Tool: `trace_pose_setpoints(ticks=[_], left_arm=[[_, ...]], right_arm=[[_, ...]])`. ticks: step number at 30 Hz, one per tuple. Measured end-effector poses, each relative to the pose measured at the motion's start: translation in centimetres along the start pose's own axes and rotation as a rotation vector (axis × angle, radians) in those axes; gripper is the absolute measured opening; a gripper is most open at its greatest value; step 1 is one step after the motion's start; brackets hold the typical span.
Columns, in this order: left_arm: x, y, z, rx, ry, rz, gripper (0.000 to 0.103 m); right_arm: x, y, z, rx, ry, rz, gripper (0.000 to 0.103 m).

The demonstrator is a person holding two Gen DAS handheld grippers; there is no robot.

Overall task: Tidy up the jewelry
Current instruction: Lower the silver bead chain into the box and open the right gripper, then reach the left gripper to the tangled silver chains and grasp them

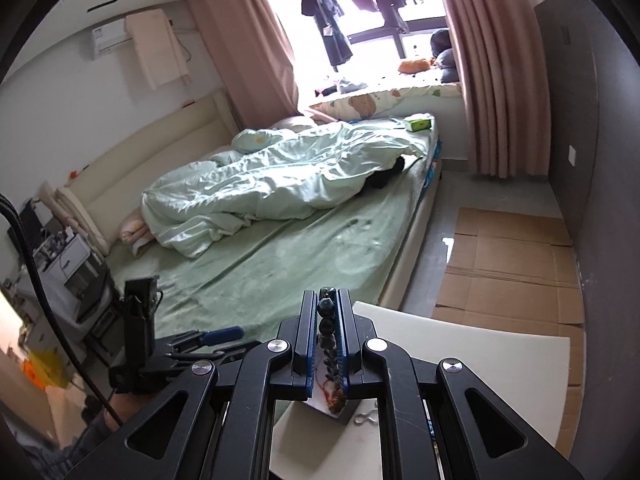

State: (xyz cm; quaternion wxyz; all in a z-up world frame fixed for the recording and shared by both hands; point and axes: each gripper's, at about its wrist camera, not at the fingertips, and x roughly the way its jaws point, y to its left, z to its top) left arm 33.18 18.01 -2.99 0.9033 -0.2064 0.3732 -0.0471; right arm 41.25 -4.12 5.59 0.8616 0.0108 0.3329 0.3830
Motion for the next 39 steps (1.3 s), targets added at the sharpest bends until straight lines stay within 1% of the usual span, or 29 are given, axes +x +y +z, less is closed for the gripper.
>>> trace_pose_setpoints(ticks=[1, 3, 10, 12, 13, 14, 15, 16, 20, 27, 33, 35, 39], left_arm=[[-0.3, 0.2, 0.0, -0.003, -0.004, 0.002, 0.083], [-0.9, 0.6, 0.0, -0.011, -0.016, 0.01, 0.088], [-2.4, 2.4, -0.5, -0.041, -0.03, 0.044, 0.088], [-2.6, 2.7, -0.6, -0.048, -0.031, 0.05, 0.089], [-2.7, 2.9, -0.7, -0.05, -0.031, 0.056, 0.089], [-2.7, 2.9, -0.8, -0.052, -0.029, 0.059, 0.09], [-2.6, 2.9, -0.9, -0.054, -0.027, 0.058, 0.094], [-2.6, 2.9, -0.9, -0.056, -0.026, 0.052, 0.097], [-2.0, 2.3, -1.2, -0.045, -0.021, 0.038, 0.099], [-0.3, -0.1, -1.6, -0.006, 0.007, 0.0, 0.099], [1.3, -2.6, -2.1, 0.043, 0.037, -0.029, 0.099], [1.8, -3.6, -2.3, 0.06, 0.044, -0.05, 0.099], [3.2, -6.1, -2.9, 0.125, 0.075, -0.077, 0.099]], right_arm=[[0.4, 0.1, -0.1, -0.001, 0.007, 0.006, 0.01], [1.7, 0.4, -0.5, -0.001, 0.03, 0.02, 0.01], [7.0, 1.1, -2.3, 0.024, 0.128, 0.071, 0.01], [8.4, 0.9, -2.8, 0.041, 0.16, 0.066, 0.011], [9.3, 0.8, -3.1, 0.045, 0.189, 0.056, 0.016], [10.1, 0.7, -3.4, 0.054, 0.219, 0.055, 0.025], [11.0, 0.5, -3.7, 0.072, 0.251, 0.054, 0.052], [11.4, 0.2, -4.0, 0.091, 0.267, 0.048, 0.067], [10.8, -1.1, -5.1, 0.128, 0.253, 0.019, 0.068], [7.4, -4.0, -7.1, 0.181, 0.229, -0.043, 0.068], [4.8, -6.5, -8.7, 0.217, 0.22, -0.101, 0.068], [4.0, -7.3, -9.2, 0.233, 0.214, -0.114, 0.068], [2.8, -8.8, -10.6, 0.277, 0.205, -0.137, 0.068]])
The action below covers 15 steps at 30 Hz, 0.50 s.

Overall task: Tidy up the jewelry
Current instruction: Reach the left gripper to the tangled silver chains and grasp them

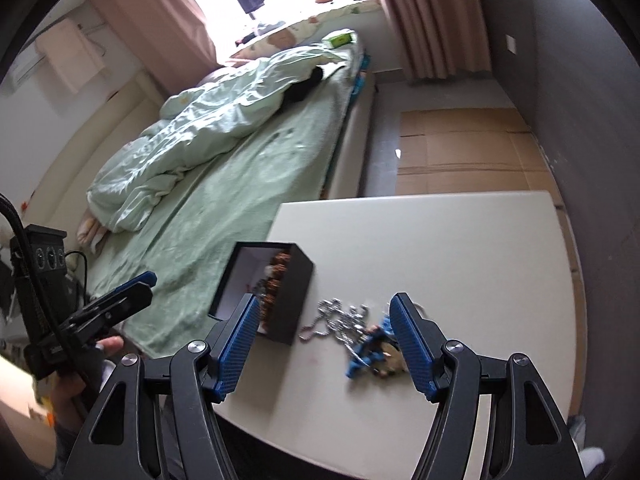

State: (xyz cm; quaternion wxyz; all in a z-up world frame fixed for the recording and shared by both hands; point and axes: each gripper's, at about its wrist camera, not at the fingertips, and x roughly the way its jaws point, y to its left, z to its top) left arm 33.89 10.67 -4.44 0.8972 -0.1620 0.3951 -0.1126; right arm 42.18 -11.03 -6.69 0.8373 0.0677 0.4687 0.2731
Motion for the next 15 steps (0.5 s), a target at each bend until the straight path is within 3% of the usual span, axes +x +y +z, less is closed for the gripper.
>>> trace_pose_setpoints(ticks=[5, 10, 15], left_arm=[[2.1, -2.3, -0.3, 0.052, 0.043, -0.024, 0.096], [4.8, -4.3, -0.2, 0.084, 0.134, -0.024, 0.078], [7.0, -5.4, -0.2, 0.085, 0.196, -0.018, 0.067]], right_arm=[[-0.7, -2.5, -1.5, 0.057, -0.008, -0.018, 0.068], [-1.3, -5.3, -3.1, 0.125, -0.013, -0.029, 0.068], [-1.6, -7.6, -4.3, 0.171, -0.014, -0.047, 0.068]])
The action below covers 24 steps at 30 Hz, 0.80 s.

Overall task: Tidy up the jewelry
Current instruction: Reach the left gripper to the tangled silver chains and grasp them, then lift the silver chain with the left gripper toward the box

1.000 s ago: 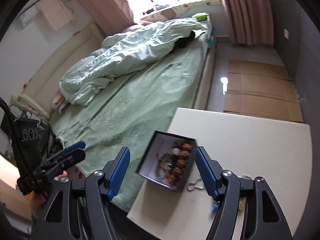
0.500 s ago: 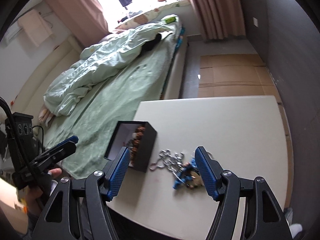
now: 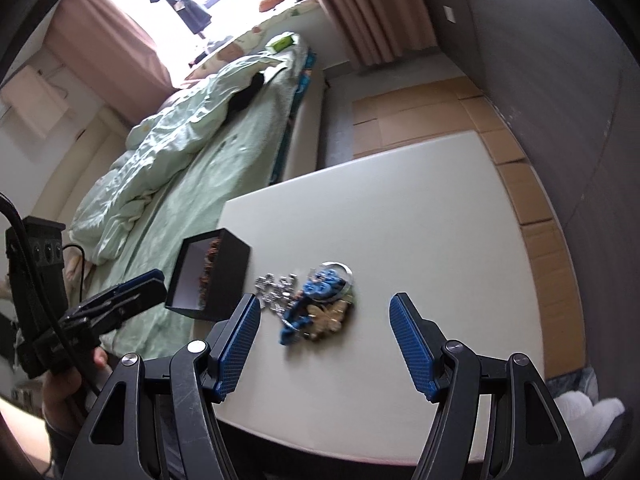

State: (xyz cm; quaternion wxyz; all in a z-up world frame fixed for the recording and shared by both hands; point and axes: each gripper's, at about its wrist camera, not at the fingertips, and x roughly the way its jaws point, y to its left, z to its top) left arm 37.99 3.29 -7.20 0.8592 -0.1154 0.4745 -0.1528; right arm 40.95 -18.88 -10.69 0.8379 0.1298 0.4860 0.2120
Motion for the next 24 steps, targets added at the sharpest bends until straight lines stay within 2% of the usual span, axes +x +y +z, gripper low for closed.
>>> trace_pose_setpoints(ticks=[5, 7, 12, 17, 24], left_arm=[[2.2, -1.2, 0.4, 0.004, 0.067, 0.027, 0.06], [3.1, -1.4, 0.6, -0.006, 0.091, 0.037, 0.054], [5.5, -1.9, 0.8, -0.02, 0.154, 0.077, 0.049], [7.6, -1.6, 0.7, -0.045, 0.181, 0.137, 0.039], [10.9, -1.5, 0.2, -0.047, 0.229, 0.228, 0.038]], right_arm=[[0.0, -2.3, -0.8, 0.043, 0.0, -0.011, 0.068], [0.0, -2.9, -1.0, 0.058, -0.002, -0.012, 0.068], [0.5, -4.1, -1.5, 0.084, 0.003, -0.007, 0.068], [0.7, -5.5, -2.3, 0.12, 0.001, 0.004, 0.068], [0.4, -7.1, -3.6, 0.171, -0.016, 0.011, 0.068]])
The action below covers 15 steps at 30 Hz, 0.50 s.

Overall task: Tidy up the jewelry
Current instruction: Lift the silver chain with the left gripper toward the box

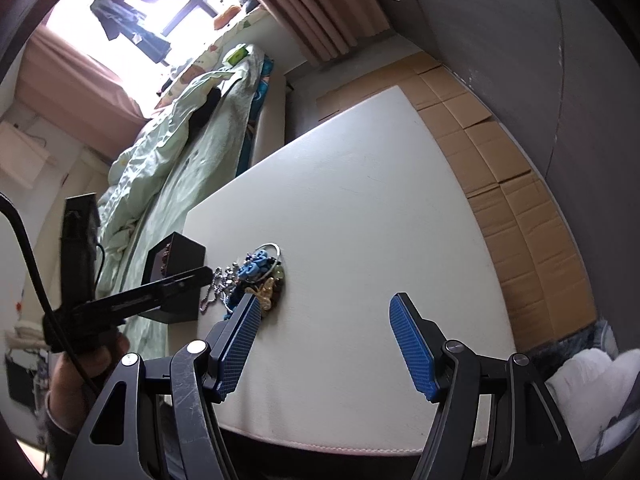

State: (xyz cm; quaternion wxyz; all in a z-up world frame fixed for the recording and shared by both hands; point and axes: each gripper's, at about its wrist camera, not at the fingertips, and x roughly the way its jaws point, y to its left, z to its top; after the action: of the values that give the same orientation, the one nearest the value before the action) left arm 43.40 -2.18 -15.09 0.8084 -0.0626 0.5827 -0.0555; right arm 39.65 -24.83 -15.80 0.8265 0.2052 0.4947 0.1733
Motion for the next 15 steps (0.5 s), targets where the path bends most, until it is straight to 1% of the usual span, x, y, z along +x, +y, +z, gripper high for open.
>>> trace_pose_setpoints(ticks=[4, 7, 11, 15], left_arm=[[1.5, 0.0, -0.1, -0.004, 0.009, 0.056, 0.038], [2.0, 0.2, -0.2, -0.01, -0.007, 0.1, 0.038], [2.7, 0.3, -0.2, -0.019, -0.02, 0.128, 0.036], [3.0, -0.5, -0.1, 0.013, -0.016, 0.18, 0.036]], right_arm=[[0.0, -0.5, -0.7, 0.016, -0.006, 0.005, 0.068], [-0.1, -0.8, -1.0, 0.027, -0.014, 0.01, 0.068], [-0.1, -0.9, -1.5, 0.036, -0.018, 0.013, 0.068], [0.1, -0.9, -1.8, 0.039, -0.019, 0.02, 0.068]])
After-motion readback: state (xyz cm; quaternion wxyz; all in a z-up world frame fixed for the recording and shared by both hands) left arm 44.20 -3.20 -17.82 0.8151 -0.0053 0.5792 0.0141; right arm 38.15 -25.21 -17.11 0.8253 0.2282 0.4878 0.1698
